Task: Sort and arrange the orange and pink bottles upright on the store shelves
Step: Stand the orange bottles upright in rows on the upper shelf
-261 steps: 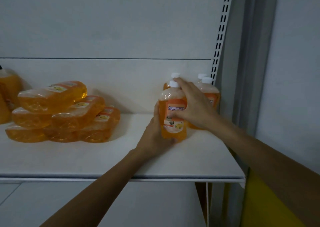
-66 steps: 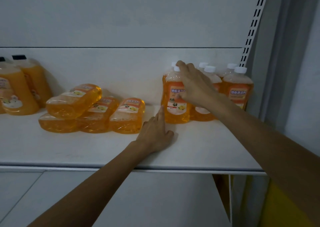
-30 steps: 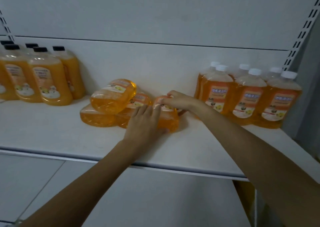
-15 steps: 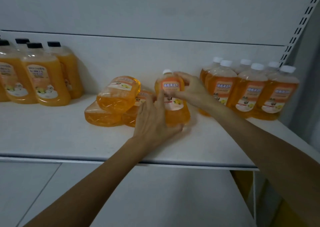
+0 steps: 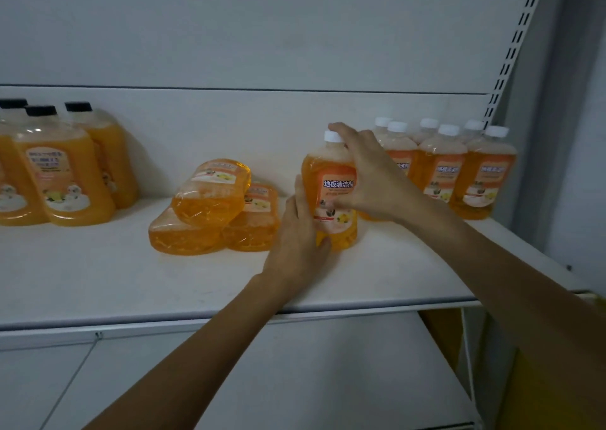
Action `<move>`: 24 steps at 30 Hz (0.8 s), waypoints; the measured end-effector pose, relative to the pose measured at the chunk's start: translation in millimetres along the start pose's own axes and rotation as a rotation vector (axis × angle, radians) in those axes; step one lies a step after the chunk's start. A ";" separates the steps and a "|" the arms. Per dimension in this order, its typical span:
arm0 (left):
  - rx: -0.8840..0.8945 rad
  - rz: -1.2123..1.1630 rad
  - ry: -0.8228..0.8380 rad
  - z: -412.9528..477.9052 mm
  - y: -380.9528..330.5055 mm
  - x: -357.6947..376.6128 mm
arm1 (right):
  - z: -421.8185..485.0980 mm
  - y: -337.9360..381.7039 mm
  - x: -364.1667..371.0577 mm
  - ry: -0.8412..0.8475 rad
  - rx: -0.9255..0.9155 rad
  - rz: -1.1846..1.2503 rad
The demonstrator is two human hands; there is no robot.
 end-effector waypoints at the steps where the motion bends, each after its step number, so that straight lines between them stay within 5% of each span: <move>1: 0.017 0.019 0.006 -0.9 1.2 -0.7 | 0.8 2.2 -0.3 -0.002 -0.001 -0.018; 6: 0.007 0.040 0.141 -7.2 4.6 4.8 | 9.3 3.1 1.0 -0.048 -0.007 -0.180; 12: 0.088 0.381 0.369 -11.2 1.2 14.0 | 43.0 -5.0 9.4 -0.045 0.027 -0.422; 24: 0.082 0.377 0.361 -9.3 3.7 13.7 | 94.7 -28.0 27.7 -0.008 0.082 -0.416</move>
Point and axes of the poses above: each hand's wrist, its own z-axis towards the middle knuckle, its own x-axis out of the palm, y = z × x, the point moved 5 cm from there along z, towards the middle knuckle, and after that the axes turned 5 degrees about z, right-handed, at the moved point
